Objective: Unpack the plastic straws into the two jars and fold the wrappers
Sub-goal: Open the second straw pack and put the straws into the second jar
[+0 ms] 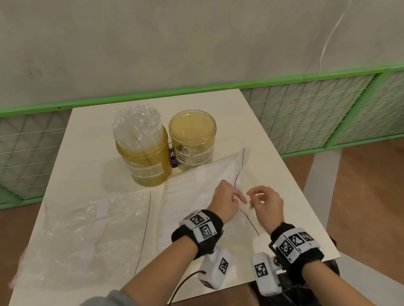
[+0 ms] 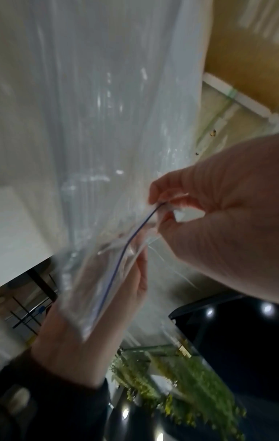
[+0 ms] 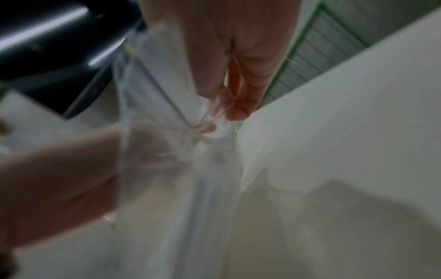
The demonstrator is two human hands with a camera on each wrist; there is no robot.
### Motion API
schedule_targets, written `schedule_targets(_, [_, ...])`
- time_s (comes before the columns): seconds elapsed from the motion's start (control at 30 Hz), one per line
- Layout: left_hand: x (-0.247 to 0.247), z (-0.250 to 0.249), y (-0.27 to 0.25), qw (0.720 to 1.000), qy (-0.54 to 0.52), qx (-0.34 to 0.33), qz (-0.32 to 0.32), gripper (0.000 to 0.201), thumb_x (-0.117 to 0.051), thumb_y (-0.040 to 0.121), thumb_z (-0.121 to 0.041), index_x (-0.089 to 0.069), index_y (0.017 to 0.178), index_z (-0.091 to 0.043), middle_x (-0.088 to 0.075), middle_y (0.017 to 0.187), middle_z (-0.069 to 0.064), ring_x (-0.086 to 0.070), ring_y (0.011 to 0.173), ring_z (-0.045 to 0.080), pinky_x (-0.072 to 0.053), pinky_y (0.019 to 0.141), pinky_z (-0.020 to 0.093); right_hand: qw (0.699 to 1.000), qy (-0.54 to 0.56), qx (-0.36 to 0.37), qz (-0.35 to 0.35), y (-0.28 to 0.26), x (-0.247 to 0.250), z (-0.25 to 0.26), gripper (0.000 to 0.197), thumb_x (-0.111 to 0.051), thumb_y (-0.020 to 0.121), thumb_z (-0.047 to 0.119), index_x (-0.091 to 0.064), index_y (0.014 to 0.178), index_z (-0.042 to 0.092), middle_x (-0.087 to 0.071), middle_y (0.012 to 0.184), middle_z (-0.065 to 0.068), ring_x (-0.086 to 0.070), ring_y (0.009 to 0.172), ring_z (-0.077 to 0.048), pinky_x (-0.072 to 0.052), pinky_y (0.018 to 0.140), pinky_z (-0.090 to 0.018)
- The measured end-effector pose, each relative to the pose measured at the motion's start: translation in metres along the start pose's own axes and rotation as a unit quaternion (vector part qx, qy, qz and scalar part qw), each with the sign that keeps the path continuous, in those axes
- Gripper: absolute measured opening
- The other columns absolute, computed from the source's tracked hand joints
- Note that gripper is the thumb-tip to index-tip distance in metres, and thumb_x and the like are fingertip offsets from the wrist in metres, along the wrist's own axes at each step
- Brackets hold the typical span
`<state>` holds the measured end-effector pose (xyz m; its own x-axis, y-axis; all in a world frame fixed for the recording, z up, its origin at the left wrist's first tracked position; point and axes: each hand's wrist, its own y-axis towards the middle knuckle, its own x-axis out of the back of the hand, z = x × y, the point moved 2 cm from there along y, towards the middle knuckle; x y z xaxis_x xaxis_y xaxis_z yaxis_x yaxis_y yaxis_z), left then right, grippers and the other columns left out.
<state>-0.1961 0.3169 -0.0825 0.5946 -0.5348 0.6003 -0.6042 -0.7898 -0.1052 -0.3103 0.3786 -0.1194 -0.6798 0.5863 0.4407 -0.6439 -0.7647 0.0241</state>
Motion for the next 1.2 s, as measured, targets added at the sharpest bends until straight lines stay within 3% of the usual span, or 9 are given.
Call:
schedule_targets(0.2, [0.045,0.02,0.009,0.991,0.037,0.088,-0.089,0.04,-0.044,0.088,0.005,-0.052,0.127,-0.001,-0.042,0.133,0.017,-0.041,0.125,0.029,-0.033,0.107,0.031,0.989,-0.122,-0.082,-0.016,0.015,0.027,-0.044,0.024,-0.05,0.087,-0.009,-0.07,0.085,0.003,-0.066,0.1,-0.018,-0.064,0.089,-0.037,-0.049,0.088,-0.04])
schedule_targets(0.37, [0.022,0.011,0.006,0.989,-0.017,0.147,-0.021,0.099,-0.073,0.075,-0.029,-0.008,0.149,-0.018,-0.015,0.143,0.014,-0.036,0.129,0.034,-0.034,0.109,0.038,0.994,-0.09,-0.052,0.018,0.013,0.018,-0.026,0.018,-0.066,0.082,0.007,-0.068,0.1,0.005,-0.066,0.097,-0.013,-0.061,0.072,-0.026,-0.051,0.076,-0.028])
schedule_targets(0.43, [0.007,0.006,0.001,0.989,0.021,0.147,0.022,0.111,-0.074,0.074,-0.026,0.007,0.148,-0.027,-0.014,0.14,0.014,-0.043,0.122,0.038,-0.04,0.104,0.04,0.993,-0.112,-0.011,0.042,0.01,0.013,-0.016,0.032,-0.075,0.075,0.011,-0.065,0.105,0.009,-0.059,0.096,-0.008,-0.057,0.072,-0.023,-0.043,0.076,-0.025])
schedule_targets(0.57, [0.002,0.0,-0.004,0.993,0.096,0.068,0.021,0.082,-0.054,0.079,0.01,-0.013,0.147,-0.011,-0.021,0.14,0.013,-0.05,0.112,0.032,-0.042,0.092,0.027,0.98,-0.174,0.012,0.096,0.005,0.011,-0.019,0.053,-0.074,0.073,0.006,-0.057,0.123,0.009,-0.05,0.107,-0.012,-0.051,0.072,-0.019,-0.036,0.073,-0.017])
schedule_targets(0.83, [0.024,0.011,-0.003,0.99,0.128,0.05,-0.012,0.079,-0.055,0.077,0.006,-0.019,0.145,-0.011,-0.017,0.147,0.007,-0.035,0.13,0.029,-0.044,0.097,0.034,0.962,-0.239,-0.09,0.096,0.013,0.029,-0.041,0.046,-0.058,0.081,-0.003,-0.054,0.127,0.001,-0.05,0.115,-0.018,-0.052,0.104,-0.031,-0.034,0.091,-0.024])
schedule_targets(0.93, [0.016,0.008,-0.006,0.989,0.142,0.028,0.034,0.08,-0.057,0.075,0.005,-0.023,0.145,-0.016,-0.002,0.153,0.007,-0.041,0.126,0.031,-0.046,0.094,0.034,0.963,-0.268,-0.018,0.031,0.013,0.029,-0.022,0.033,-0.062,0.081,0.005,-0.062,0.114,0.004,-0.046,0.121,-0.017,-0.044,0.113,-0.033,-0.036,0.096,-0.035])
schedule_targets(1.03, [0.007,0.004,-0.001,0.985,0.155,-0.01,0.077,0.083,-0.059,0.076,0.002,-0.017,0.147,-0.01,0.003,0.157,0.0,-0.04,0.13,0.026,-0.045,0.095,0.033,0.969,-0.216,0.119,0.025,0.016,0.019,0.0,0.014,-0.063,0.078,0.0,-0.07,0.091,0.002,-0.061,0.1,-0.014,-0.056,0.094,-0.028,-0.045,0.086,-0.032])
schedule_targets(1.1, [0.003,0.002,0.003,0.988,0.129,-0.027,0.081,0.081,-0.055,0.076,0.004,-0.018,0.147,-0.008,-0.004,0.156,-0.002,-0.034,0.135,0.022,-0.041,0.103,0.035,0.964,-0.214,0.114,0.111,0.022,0.005,0.002,0.02,-0.06,0.081,0.0,-0.069,0.099,0.0,-0.067,0.1,-0.015,-0.062,0.088,-0.026,-0.049,0.086,-0.034])
schedule_targets(1.2, [0.009,0.003,0.006,0.993,0.1,-0.038,0.047,0.075,-0.048,0.077,0.009,-0.023,0.146,-0.007,-0.014,0.155,-0.001,-0.029,0.139,0.018,-0.033,0.11,0.03,0.964,-0.212,0.01,0.163,0.036,-0.002,-0.011,0.045,-0.063,0.084,0.006,-0.053,0.128,-0.001,-0.059,0.125,-0.018,-0.059,0.109,-0.029,-0.04,0.094,-0.027])
